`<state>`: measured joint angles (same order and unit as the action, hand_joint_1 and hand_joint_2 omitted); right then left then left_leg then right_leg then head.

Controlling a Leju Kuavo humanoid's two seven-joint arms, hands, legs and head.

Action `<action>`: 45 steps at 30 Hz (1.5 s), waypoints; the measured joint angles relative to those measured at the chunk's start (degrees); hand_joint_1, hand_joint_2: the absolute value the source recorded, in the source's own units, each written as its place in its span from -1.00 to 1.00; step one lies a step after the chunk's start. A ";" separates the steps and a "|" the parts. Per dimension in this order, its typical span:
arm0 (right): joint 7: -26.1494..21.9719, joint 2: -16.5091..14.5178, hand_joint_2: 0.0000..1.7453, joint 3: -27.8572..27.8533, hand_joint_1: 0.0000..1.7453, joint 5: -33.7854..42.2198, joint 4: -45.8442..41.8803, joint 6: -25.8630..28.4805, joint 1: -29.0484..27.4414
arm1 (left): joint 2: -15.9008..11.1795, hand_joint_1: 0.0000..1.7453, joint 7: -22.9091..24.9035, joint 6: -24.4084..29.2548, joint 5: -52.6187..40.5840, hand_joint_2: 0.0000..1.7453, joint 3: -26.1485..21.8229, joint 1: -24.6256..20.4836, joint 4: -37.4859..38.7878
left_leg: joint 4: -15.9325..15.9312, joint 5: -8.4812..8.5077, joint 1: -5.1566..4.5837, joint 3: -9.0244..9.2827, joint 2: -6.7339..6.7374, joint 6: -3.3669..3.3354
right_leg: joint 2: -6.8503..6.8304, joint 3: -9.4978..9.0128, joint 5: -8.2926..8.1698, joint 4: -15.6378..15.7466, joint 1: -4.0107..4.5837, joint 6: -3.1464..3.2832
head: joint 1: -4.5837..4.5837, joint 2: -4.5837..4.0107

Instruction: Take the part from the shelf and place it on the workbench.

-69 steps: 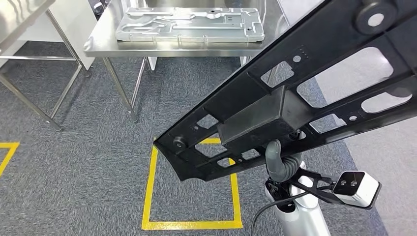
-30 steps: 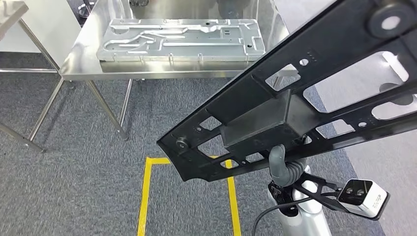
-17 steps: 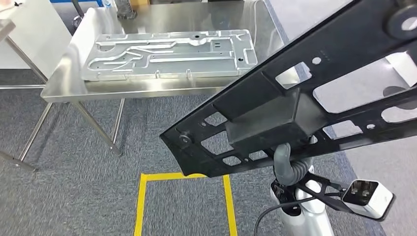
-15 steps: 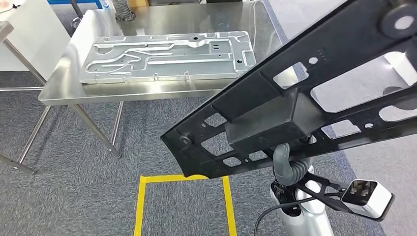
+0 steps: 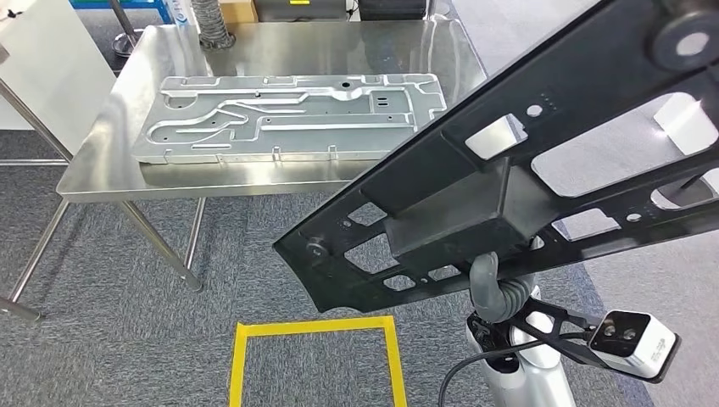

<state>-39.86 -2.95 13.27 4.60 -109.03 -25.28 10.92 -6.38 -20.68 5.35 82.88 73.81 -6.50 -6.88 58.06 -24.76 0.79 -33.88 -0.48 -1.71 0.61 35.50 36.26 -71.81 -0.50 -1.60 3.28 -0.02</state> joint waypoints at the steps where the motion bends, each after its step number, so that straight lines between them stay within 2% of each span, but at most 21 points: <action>1: 0.01 0.00 1.00 -0.02 1.00 -0.03 0.01 -0.01 -0.09 | 0.01 -1.00 -0.02 0.00 0.00 1.00 0.00 0.04 0.00 | 0.01 -0.30 -0.02 0.23 -0.02 0.00 | -0.01 1.99 0.40 -2.03 -0.04 -0.09 | 0.00 0.00; 3: 0.01 0.00 1.00 -0.06 1.00 -0.05 0.03 -0.02 -0.15 | 0.02 -1.00 -0.05 0.00 0.00 1.00 0.00 0.10 0.00 | 0.01 -1.02 -0.03 1.18 -0.08 0.11 | -0.06 2.75 -2.71 0.32 -0.09 -0.01 | 0.00 0.00; 5: 0.01 0.00 1.00 -0.09 1.00 -0.09 0.04 0.04 -0.12 | 0.09 -1.00 -0.09 0.00 0.01 1.00 0.00 0.08 0.00 | 0.02 -1.85 -0.08 2.48 -0.14 0.39 | -0.22 0.53 -8.33 8.07 0.13 0.60 | 0.00 0.00; 7: 0.02 0.00 1.00 -0.11 1.00 -0.17 0.08 0.19 -0.03 | 0.18 -1.00 -0.12 0.00 0.01 1.00 0.00 -0.03 0.00 | -0.11 -2.55 -0.14 3.06 -0.19 0.99 | -0.39 -0.83 -9.86 12.77 0.54 1.37 | -0.01 0.00; 10: 0.03 -0.01 1.00 -0.11 1.00 -0.23 0.04 0.50 0.00 | 0.22 -1.00 -0.14 -0.01 0.01 1.00 0.02 -0.06 0.00 | 0.64 -2.47 -0.21 3.24 -0.10 2.25 | -0.37 -1.48 -10.17 14.02 0.55 2.55 | 0.00 0.00; 12: 0.02 -0.03 1.00 -0.11 1.00 -0.22 0.02 0.64 0.11 | 0.21 -1.00 -0.16 -0.03 0.01 1.00 0.02 -0.18 0.00 | 3.11 -3.85 -0.13 2.48 0.04 2.88 | -0.46 -2.42 -10.55 14.39 0.30 3.25 | 0.01 0.00; 15: 0.01 -0.09 1.00 -0.11 1.00 -0.21 0.03 0.68 0.19 | 0.18 -1.00 -0.17 -0.02 0.01 1.00 0.02 -0.23 0.00 | 12.35 -8.37 0.00 -2.89 0.12 3.36 | -0.55 -3.06 -10.13 14.43 0.30 3.61 | 0.01 0.00; 17: 0.01 -0.08 1.00 -0.11 1.00 -0.21 0.09 0.70 0.13 | 0.17 -1.00 -0.17 -0.02 0.01 1.00 0.02 -0.06 0.00 | 15.16 -8.23 0.05 -5.59 0.13 3.54 | -0.47 -3.51 -9.61 14.40 0.32 3.55 | 0.02 0.00; 20: 0.01 -0.10 1.00 -0.11 1.00 -0.19 0.16 0.67 0.15 | 0.09 -1.00 -0.15 -0.02 0.01 1.00 0.02 0.01 0.00 | 6.06 -1.38 0.17 -2.95 0.20 3.47 | -0.43 -5.02 -8.51 14.41 0.28 3.16 | 0.02 0.00; 21: 0.01 -0.13 1.00 -0.11 1.00 -0.18 0.18 0.64 0.21 | 0.06 -1.00 -0.13 -0.01 0.01 1.00 0.02 -0.01 0.00 | 2.90 -0.26 0.05 -1.85 0.28 3.26 | -0.44 -5.38 -8.18 14.39 0.29 2.92 | 0.02 0.00; 26: 0.05 -0.36 1.00 -0.05 1.00 -0.04 0.30 0.40 0.54 | 0.05 -1.00 -0.09 0.15 0.01 1.00 0.02 0.14 0.00 | 0.03 0.23 -0.21 -0.40 0.33 1.23 | -0.49 -5.85 -6.81 14.16 0.40 1.15 | 0.00 0.00; 28: 0.02 -0.39 1.00 -0.03 1.00 0.02 0.30 0.10 0.81 | 0.08 -1.00 -0.13 0.25 0.01 1.00 0.01 0.01 0.00 | -0.48 0.02 0.09 0.43 0.29 0.59 | -0.54 -4.03 -4.94 10.13 0.34 0.62 | -0.01 0.00; 30: 0.00 -0.39 1.00 -0.03 1.00 0.08 0.34 -0.19 0.82 | 0.08 -1.00 -0.16 0.31 0.01 1.00 0.00 -0.01 0.00 | -0.54 -0.60 0.04 1.03 0.28 0.20 | -0.55 0.94 -2.13 1.95 0.16 0.30 | 0.00 0.00; 32: 0.01 -0.39 1.00 -0.04 1.00 0.13 0.42 -0.34 0.64 | 0.08 -1.00 -0.18 0.33 0.01 1.00 0.00 0.09 0.00 | -0.51 -1.35 -0.02 1.80 0.22 0.16 | -0.56 5.17 -2.06 -3.08 0.08 0.15 | 0.00 0.00; 33: 0.01 -0.39 1.00 -0.04 1.00 0.14 0.43 -0.37 0.60 | 0.08 -1.00 -0.19 0.33 0.01 1.00 0.00 0.13 0.00 | -0.50 -1.79 -0.03 2.37 0.16 0.21 | -0.56 5.63 -3.99 -2.21 0.08 0.20 | 0.00 0.00; 35: 0.01 -0.39 1.00 -0.06 1.00 0.15 0.44 -0.40 0.60 | 0.09 -1.00 -0.24 0.33 0.01 1.00 0.00 0.14 0.00 | -0.53 -2.87 -0.05 3.73 0.03 0.46 | -0.57 3.54 -9.95 5.28 0.16 0.67 | 0.00 0.00; 37: 0.00 -0.39 1.00 -0.08 1.00 0.20 0.43 -0.43 0.63 | 0.14 -1.00 -0.26 0.32 0.01 1.00 0.00 0.08 0.00 | -0.52 -3.87 -0.21 4.61 -0.05 1.01 | -0.61 1.03 -12.95 11.80 0.49 1.34 | 0.00 0.00; 39: 0.00 -0.39 1.00 -0.12 1.00 0.40 0.41 -0.46 0.67 | 0.17 -1.00 -0.26 0.32 0.01 1.00 0.01 0.03 0.00 | -0.71 -4.42 -0.27 4.94 0.02 1.66 | -0.53 0.37 -12.43 13.22 0.84 1.94 | 0.00 0.00; 42: 0.01 -0.41 1.00 -0.29 1.00 0.75 0.30 -0.53 0.71 | 0.15 -1.00 -0.34 0.28 0.01 1.00 0.02 -0.17 0.00 | 0.16 -5.44 -0.23 5.10 0.22 2.54 | -0.40 -0.75 -11.89 14.36 0.42 2.84 | 0.00 0.00; 43: 0.00 -0.42 1.00 -0.33 1.00 0.80 0.26 -0.60 0.74 | 0.14 -1.00 -0.38 0.27 0.01 1.00 0.02 -0.23 0.00 | 2.37 -6.45 -0.21 4.08 0.24 2.81 | -0.45 -1.37 -11.69 14.76 0.23 3.12 | 0.00 0.00; 45: -0.01 -0.43 1.00 -0.37 1.00 0.85 0.23 -0.74 0.73 | 0.13 -1.00 -0.41 0.26 0.01 1.00 0.01 -0.15 0.00 | 10.02 -9.19 -0.07 -0.38 0.25 3.25 | -0.57 -2.34 -11.00 15.02 0.22 3.52 | 0.00 0.00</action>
<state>-39.87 -3.38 12.90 5.45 -108.80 -26.02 11.65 -6.25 -21.09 5.62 82.88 73.82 -6.65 -6.88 68.08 -33.94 0.72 -34.26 -0.23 1.54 0.05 33.16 25.27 -56.80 -0.28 1.92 3.28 -0.02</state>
